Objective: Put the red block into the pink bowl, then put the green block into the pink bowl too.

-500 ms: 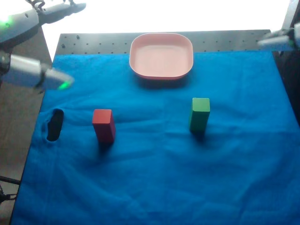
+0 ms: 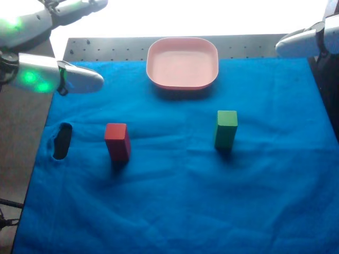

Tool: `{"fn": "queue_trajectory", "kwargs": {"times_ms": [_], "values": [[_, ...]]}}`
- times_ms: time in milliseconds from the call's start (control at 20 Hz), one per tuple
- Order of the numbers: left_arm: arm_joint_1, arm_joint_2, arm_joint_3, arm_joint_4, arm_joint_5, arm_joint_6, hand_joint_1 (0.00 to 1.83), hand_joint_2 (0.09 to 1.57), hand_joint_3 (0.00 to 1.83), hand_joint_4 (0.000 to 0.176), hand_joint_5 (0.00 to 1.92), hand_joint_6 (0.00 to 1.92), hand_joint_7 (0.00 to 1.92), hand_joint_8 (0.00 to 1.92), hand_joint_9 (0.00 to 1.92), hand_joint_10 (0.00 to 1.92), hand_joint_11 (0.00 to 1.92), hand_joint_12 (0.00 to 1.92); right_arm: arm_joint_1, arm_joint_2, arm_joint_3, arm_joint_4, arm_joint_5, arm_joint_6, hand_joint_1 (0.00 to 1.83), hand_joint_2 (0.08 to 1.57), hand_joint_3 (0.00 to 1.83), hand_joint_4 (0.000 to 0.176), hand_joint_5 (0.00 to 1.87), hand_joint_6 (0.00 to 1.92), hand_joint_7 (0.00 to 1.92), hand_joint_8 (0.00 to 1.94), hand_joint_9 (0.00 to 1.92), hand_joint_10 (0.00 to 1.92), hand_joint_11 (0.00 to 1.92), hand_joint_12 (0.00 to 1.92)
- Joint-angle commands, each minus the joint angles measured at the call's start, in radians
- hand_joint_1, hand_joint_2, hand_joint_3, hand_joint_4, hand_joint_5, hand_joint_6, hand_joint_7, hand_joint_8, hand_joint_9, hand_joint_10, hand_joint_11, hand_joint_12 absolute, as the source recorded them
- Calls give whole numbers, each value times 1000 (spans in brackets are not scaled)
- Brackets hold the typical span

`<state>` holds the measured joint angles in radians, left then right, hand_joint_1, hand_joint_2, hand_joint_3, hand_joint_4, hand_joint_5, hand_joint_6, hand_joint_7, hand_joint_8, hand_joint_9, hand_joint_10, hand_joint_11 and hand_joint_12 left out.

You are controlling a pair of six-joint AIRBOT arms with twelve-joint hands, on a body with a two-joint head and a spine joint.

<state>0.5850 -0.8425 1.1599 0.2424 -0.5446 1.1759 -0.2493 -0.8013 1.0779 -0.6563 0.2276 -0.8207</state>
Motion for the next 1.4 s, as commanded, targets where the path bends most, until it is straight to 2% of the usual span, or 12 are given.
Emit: {"fn": "queue_trajectory", "kwargs": {"times_ms": [0, 50, 100, 200, 250, 350, 500, 600, 850, 950, 1150, 1350], "values": [[-3, -11, -5, -13, -119, 0, 10, 942, 0, 91, 0, 0, 2, 0, 46, 0, 0, 287, 19, -2, 3, 14, 89, -3, 0, 971, 0, 0, 0, 0, 76, 1, 77, 3, 0, 467], [12, -19, -8, -13, -136, -1, 17, 911, 0, 112, 0, 0, 6, 1, 51, 2, 0, 298, 18, -4, 7, 14, 89, -3, 0, 977, 0, 0, 0, 0, 100, 4, 99, 7, 0, 530], [19, -23, -11, -13, -148, -2, 44, 888, 0, 105, 0, 0, 22, 7, 53, 2, 0, 295, 18, -5, 9, 14, 89, -3, 0, 979, 0, 0, 0, 0, 90, 3, 90, 2, 0, 515], [35, -30, -20, -13, -169, -2, 53, 876, 0, 136, 0, 0, 9, 0, 37, 0, 0, 246, 18, -6, 10, 14, 89, -3, 0, 979, 0, 0, 5, 2, 97, 2, 89, 1, 0, 447], [46, -31, -26, -13, -181, -4, 58, 862, 0, 126, 0, 0, 1, 0, 19, 0, 0, 208, 18, -7, 11, 14, 89, -3, 0, 980, 1, 0, 13, 4, 109, 6, 99, 4, 0, 449], [63, -34, -33, -11, -206, -20, 147, 865, 0, 68, 0, 0, 2, 1, 34, 5, 0, 219, 18, -8, 12, 14, 89, -3, 0, 989, 0, 0, 24, 0, 119, 2, 115, 4, 0, 571], [91, -37, -34, -1, -236, -67, 263, 876, 4, 26, 0, 0, 88, 7, 120, 11, 0, 399, 18, -11, 14, 14, 89, -3, 0, 938, 0, 0, 2, 2, 96, 0, 75, 3, 0, 381], [103, -38, -34, 14, -242, -100, 359, 871, 0, 1, 0, 0, 91, 3, 119, 5, 0, 450, 18, -11, 15, 14, 87, -3, 0, 919, 0, 0, 3, 0, 91, 0, 79, 1, 0, 410], [137, -50, -37, 43, -254, -146, 446, 851, 0, 0, 0, 0, 68, 1, 94, 3, 0, 590, 18, -11, 16, 9, 72, -3, 0, 933, 4, 0, 0, 0, 79, 0, 64, 0, 0, 406], [150, -60, -36, 42, -261, -152, 461, 869, 1, 0, 0, 0, 20, 3, 53, 2, 0, 468, 18, -11, 16, 8, 71, -3, 0, 939, 2, 0, 9, 2, 99, 4, 87, 6, 0, 475], [167, -80, -31, 34, -266, -156, 534, 892, 1, 0, 0, 0, 41, 4, 74, 10, 0, 501, 18, -11, 16, 8, 71, -3, 0, 940, 1, 0, 0, 0, 73, 1, 65, 2, 0, 412], [199, -108, -17, -2, -274, -156, 611, 836, 0, 0, 104, 5, 174, 3, 231, 8, 5, 760, 18, -11, 15, 3, 66, -3, 0, 933, 1, 0, 0, 0, 74, 0, 74, 2, 0, 502]]}}
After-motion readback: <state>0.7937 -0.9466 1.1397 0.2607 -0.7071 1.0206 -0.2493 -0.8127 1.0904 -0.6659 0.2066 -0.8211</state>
